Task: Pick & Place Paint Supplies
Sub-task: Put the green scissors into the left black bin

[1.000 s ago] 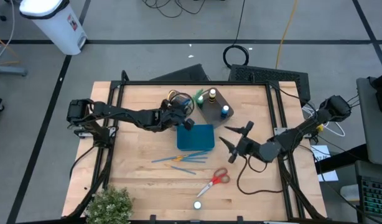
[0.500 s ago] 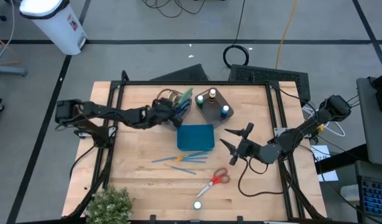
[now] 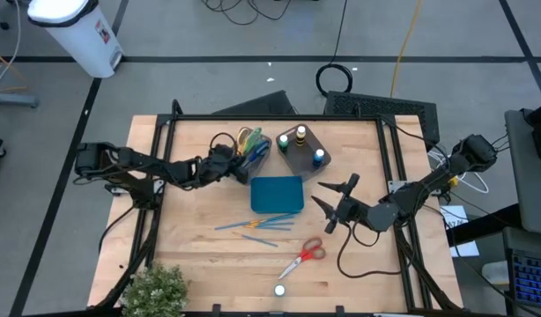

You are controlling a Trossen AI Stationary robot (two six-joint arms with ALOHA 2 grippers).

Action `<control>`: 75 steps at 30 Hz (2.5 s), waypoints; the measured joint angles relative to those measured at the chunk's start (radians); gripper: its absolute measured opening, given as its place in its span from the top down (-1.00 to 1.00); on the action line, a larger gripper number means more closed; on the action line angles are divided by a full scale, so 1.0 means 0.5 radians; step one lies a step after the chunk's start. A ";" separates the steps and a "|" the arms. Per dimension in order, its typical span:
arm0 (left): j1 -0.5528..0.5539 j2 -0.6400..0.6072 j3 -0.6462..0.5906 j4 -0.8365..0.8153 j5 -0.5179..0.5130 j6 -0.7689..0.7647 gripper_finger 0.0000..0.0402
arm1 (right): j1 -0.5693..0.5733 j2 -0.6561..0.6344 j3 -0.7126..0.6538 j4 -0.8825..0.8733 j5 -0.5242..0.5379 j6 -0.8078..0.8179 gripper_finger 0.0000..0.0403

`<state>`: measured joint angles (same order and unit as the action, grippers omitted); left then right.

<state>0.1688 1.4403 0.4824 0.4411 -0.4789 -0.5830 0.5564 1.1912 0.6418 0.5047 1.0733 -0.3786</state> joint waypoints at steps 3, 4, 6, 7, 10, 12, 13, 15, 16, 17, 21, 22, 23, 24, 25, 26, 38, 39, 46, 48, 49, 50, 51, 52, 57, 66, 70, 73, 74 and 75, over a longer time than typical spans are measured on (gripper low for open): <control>0.000 0.000 0.000 -0.022 -0.001 0.005 0.98 | 0.000 0.000 0.000 0.000 0.000 0.000 0.01; 0.000 0.000 0.000 -0.028 -0.002 0.015 0.98 | 0.000 0.000 0.000 0.000 -0.001 0.000 0.01; 0.000 0.000 0.000 -0.034 -0.029 0.049 0.97 | 0.000 0.000 0.000 0.000 -0.001 0.000 0.01; 0.001 0.000 0.000 -0.035 -0.041 0.061 0.96 | 0.000 0.000 0.000 0.000 -0.001 0.000 0.02; 0.025 0.000 0.000 -0.019 -0.048 0.102 0.94 | 0.000 0.000 0.000 0.000 -0.002 0.000 0.02; 0.049 0.001 0.000 0.019 -0.043 0.108 0.96 | 0.000 0.000 0.000 -0.001 -0.002 0.000 0.02; 0.059 0.001 0.000 0.034 -0.037 0.111 0.97 | 0.000 0.000 0.000 -0.001 -0.002 0.000 0.02; 0.070 0.001 0.000 0.053 -0.035 0.129 0.97 | 0.000 0.000 0.000 -0.001 -0.002 0.000 0.02; 0.072 0.001 0.000 0.057 -0.034 0.139 0.96 | 0.000 0.000 0.000 -0.001 -0.002 0.000 0.02; 0.072 0.001 0.000 0.058 -0.033 0.159 0.95 | 0.000 0.000 0.000 -0.001 -0.002 0.000 0.02; 0.071 0.035 0.002 0.046 -0.021 0.235 0.95 | 0.000 0.000 0.000 0.000 -0.002 0.000 0.03; 0.072 0.053 0.002 0.037 -0.019 0.240 0.97 | 0.000 0.000 0.000 -0.001 -0.002 0.000 0.03; 0.072 0.071 0.002 0.032 -0.019 0.252 0.97 | 0.000 0.000 0.000 -0.001 -0.002 0.000 0.03; 0.072 0.101 0.002 0.063 -0.020 0.263 0.97 | 0.000 0.000 0.000 -0.001 -0.002 0.000 0.03; 0.072 0.138 0.003 0.101 -0.021 0.273 0.96 | 0.000 0.000 0.000 0.000 -0.002 0.000 0.03; 0.074 0.166 0.004 0.109 -0.020 0.275 0.94 | 0.000 0.000 0.000 -0.001 -0.003 0.000 0.03; 0.109 0.274 0.003 0.172 0.089 0.253 0.97 | 0.000 0.000 0.000 -0.001 -0.004 -0.005 0.03; 0.109 0.274 0.003 0.172 0.089 0.250 0.95 | 0.000 0.000 0.000 -0.001 -0.004 -0.005 0.03; 0.108 0.274 0.003 0.172 0.089 0.213 0.68 | 0.000 0.000 0.000 -0.001 -0.003 -0.006 0.03; 0.108 0.274 0.003 0.172 0.089 0.213 0.62 | 0.000 0.000 0.000 -0.001 -0.004 -0.006 0.03; 0.108 0.274 0.003 0.172 0.088 0.213 0.60 | 0.000 0.000 0.000 -0.001 -0.003 -0.006 0.03; 0.108 0.274 0.003 0.172 0.088 0.213 0.57 | 0.000 0.000 0.000 -0.001 -0.003 -0.006 0.03; 0.108 0.274 0.003 0.172 0.088 0.213 0.55 | 0.000 0.000 0.000 -0.001 -0.003 -0.006 0.03; 0.108 0.274 0.003 0.172 0.088 0.213 0.52 | 0.000 0.000 0.000 -0.002 -0.003 -0.006 0.03; 0.094 0.274 0.003 0.170 0.086 0.244 0.27 | 0.000 0.000 0.000 -0.001 -0.003 -0.006 0.03; 0.072 0.255 0.003 0.181 0.086 0.297 -0.26 | 0.000 0.000 0.000 -0.002 -0.003 -0.006 0.03; 0.072 0.198 0.003 0.190 0.086 0.365 -0.37 | 0.000 0.000 0.000 -0.002 -0.002 -0.007 0.03; 0.072 0.140 0.003 0.186 0.083 0.372 -0.41 | 0.000 0.000 0.000 -0.003 -0.002 -0.007 0.03; 0.072 0.119 0.003 0.183 0.083 0.374 -0.41 | 0.000 0.000 0.000 -0.003 -0.002 -0.007 0.03; 0.072 0.099 0.003 0.182 0.082 0.379 -0.41 | 0.000 0.000 0.000 -0.003 -0.002 -0.006 0.03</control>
<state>0.2050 1.4900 0.4839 0.5322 -0.4377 -0.3935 0.5564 1.1912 0.6418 0.5034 1.0721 -0.3817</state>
